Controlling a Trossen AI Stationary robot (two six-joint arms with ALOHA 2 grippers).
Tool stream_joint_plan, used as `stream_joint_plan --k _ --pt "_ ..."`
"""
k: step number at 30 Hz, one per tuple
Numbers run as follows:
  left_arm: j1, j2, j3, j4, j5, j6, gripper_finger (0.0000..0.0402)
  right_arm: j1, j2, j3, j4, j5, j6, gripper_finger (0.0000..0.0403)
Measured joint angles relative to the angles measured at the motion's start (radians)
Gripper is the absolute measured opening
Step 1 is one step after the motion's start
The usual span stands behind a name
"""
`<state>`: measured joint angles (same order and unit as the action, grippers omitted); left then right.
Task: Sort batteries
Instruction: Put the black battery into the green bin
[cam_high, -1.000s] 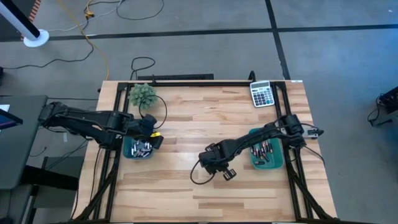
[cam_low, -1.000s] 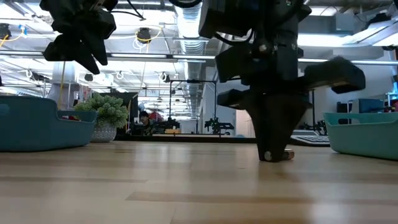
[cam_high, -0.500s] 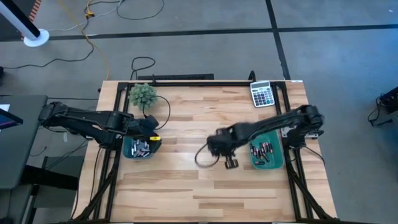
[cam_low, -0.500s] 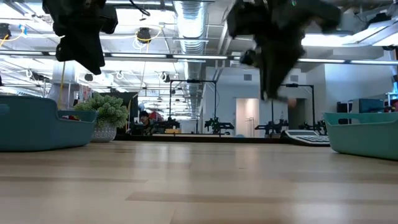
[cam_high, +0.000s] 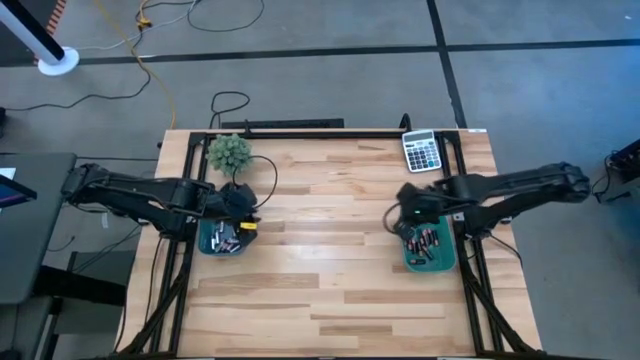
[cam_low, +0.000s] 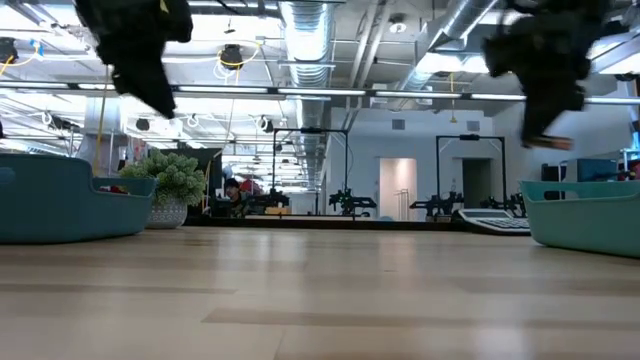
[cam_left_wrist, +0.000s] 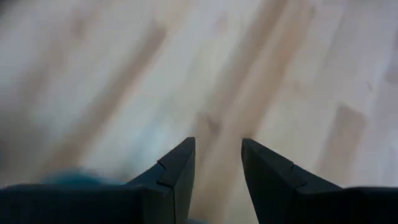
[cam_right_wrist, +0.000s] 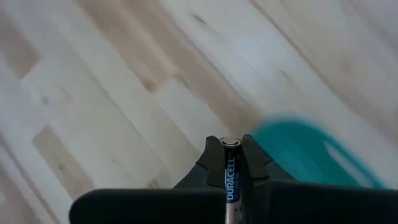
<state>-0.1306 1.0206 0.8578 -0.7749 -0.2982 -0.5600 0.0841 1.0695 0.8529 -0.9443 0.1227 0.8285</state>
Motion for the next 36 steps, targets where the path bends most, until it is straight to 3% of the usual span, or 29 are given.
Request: stream_joint_plan --k 4,8,12,22,36 --pt "-0.019 -0.036 -0.090 0.236 -0.101 0.164 0.0128 -0.003 -0.084 -0.106 -0.022 0.001 0.199 0.0009" --pt "-0.018 -0.093 -0.249 0.585 -0.048 0.348 0.0128 -0.017 -0.085 -0.194 -0.020 -0.002 0.317 0.0009" --pt "-0.003 -0.150 -0.376 0.799 -0.019 0.436 0.0128 -0.048 -0.057 -0.247 0.006 -0.025 0.351 0.0009" --pt "0.019 -0.366 -0.609 0.981 0.014 0.482 0.0128 -0.082 0.050 -0.284 0.066 -0.095 0.315 0.0019" --pt "0.019 -0.743 -0.845 1.133 0.031 0.507 0.0128 -0.040 0.054 -0.284 0.081 -0.097 0.292 0.0092"
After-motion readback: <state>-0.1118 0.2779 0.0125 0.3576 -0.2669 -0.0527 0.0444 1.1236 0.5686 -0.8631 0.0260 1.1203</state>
